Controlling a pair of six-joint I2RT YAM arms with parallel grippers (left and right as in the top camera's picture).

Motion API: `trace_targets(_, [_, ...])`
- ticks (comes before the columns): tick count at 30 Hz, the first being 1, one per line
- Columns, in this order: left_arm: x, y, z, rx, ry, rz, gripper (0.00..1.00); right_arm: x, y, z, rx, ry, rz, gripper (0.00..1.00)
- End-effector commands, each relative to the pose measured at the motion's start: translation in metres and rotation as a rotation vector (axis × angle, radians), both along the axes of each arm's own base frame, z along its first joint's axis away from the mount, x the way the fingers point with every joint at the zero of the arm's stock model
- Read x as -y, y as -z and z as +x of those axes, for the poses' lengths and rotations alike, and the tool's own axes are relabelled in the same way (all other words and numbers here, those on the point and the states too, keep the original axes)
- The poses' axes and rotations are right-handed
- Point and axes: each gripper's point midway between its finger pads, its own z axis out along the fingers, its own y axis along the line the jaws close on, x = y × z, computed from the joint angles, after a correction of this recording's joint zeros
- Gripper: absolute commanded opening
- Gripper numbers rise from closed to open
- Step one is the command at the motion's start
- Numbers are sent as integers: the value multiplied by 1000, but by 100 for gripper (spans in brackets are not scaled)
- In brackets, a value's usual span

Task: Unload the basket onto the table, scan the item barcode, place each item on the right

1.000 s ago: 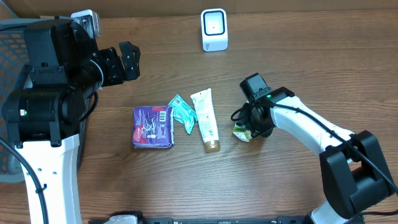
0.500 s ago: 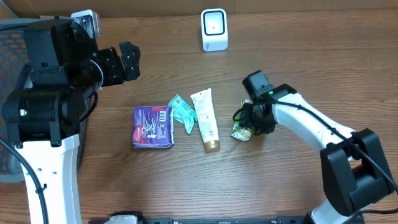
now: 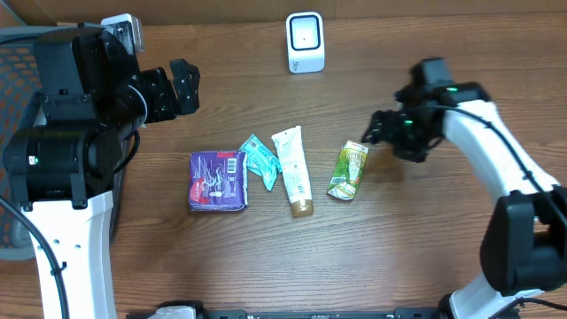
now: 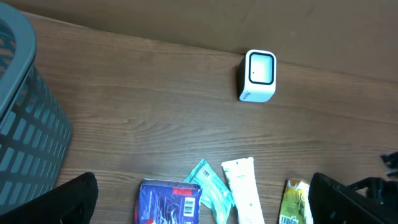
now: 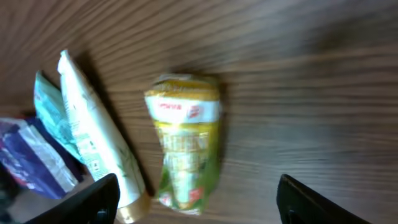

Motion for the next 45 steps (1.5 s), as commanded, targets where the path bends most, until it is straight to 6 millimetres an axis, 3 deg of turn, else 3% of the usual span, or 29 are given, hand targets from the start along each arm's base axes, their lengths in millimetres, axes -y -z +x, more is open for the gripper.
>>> trace_targets(1, [1,-2,2,8,16,12,100,-14,7,-24,-7,-81,270,82])
trace_targets(5, [1,-2,2,8,16,12,100,-26,25,-41,8,-91,423,82])
trace_targets(8, [1,-2,1,8,16,12,100,-32,39,-46,15,-89,433,82])
trace_targets(19, [1,-2,2,8,16,12,100,-62,78,-37,35,-92,436,84])
trace_targets(22, [1,-2,2,8,16,12,100,-63,78,-36,35,-90,444,71])
trace_targets(26, [1,-2,2,8,16,12,100,-63,77,-35,43,-93,448,44])
trace_targets(28, [1,-2,2,8,16,12,100,-64,75,-32,48,-95,448,23])
trace_targets(30, [1,-2,2,8,16,12,100,-64,71,-28,56,-97,449,15])
trace_targets(34, [1,-2,2,8,16,12,99,-63,53,-19,84,-114,423,9])
trace_targets(42, [1,-2,2,8,16,12,99,-22,-4,-4,195,-288,21,7])
trace_targets(45, [1,-2,2,8,16,12,99,-25,-20,-7,229,-378,31,4])
